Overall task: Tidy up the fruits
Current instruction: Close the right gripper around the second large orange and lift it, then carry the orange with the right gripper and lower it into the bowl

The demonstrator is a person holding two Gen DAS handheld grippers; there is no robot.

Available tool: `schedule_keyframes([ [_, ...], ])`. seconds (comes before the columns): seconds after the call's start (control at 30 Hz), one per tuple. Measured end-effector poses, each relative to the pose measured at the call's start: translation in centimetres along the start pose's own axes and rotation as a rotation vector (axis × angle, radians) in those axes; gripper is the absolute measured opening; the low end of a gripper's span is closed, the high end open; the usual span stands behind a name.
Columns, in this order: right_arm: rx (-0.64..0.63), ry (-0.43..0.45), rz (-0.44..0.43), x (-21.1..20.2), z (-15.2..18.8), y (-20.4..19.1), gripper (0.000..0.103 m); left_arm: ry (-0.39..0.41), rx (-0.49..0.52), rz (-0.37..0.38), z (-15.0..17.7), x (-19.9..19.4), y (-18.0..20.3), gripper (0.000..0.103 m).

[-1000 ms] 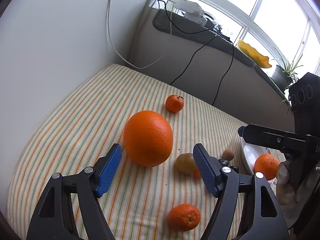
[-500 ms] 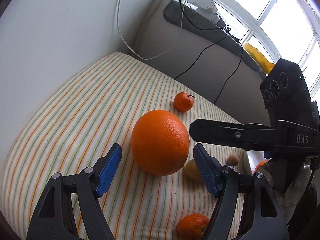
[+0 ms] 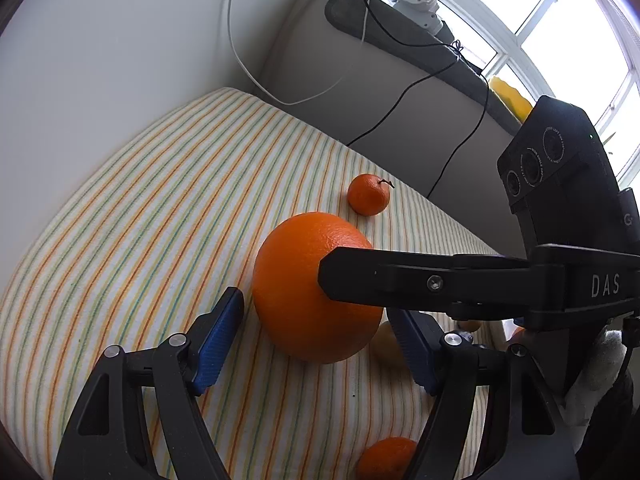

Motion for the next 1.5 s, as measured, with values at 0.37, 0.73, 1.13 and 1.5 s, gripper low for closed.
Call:
schedule_keyframes([
  [0.37, -0.003, -0.009, -0.014, 0.4, -0.3, -0.4, 0.067, -0.003, 0.011, -0.002, 0.1, 0.1, 0.3, 0.065],
  [0.73, -0.035, 0.014, -0.007, -0.9, 0.4, -1.3, 0.066, 0.032, 0.032, -0.02, 0.1, -0.5, 1.3, 0.065],
  [1.13, -0.042, 0.09, 0.016, -5.7, 2.0, 0.0, 0.066, 0.049, 0.1, 0.012, 0.5, -0.7, 5.5, 0.065],
  [1.5, -0.024, 0.158, 0.054, -11.2, 3.9, 1.3, 0.066, 0.042, 0.159, 0.058, 1.3, 0.3, 10.6, 0.065],
])
Point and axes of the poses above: each gripper's, at about its wrist camera, not at the fingertips, and x roughly the way its jaws point, y to its right, z to its underside, the point moved 3 cm from there along x, roughly the way its jaws point, and after that the axes turned 5 degrees about -x, right-handed, at the moved point
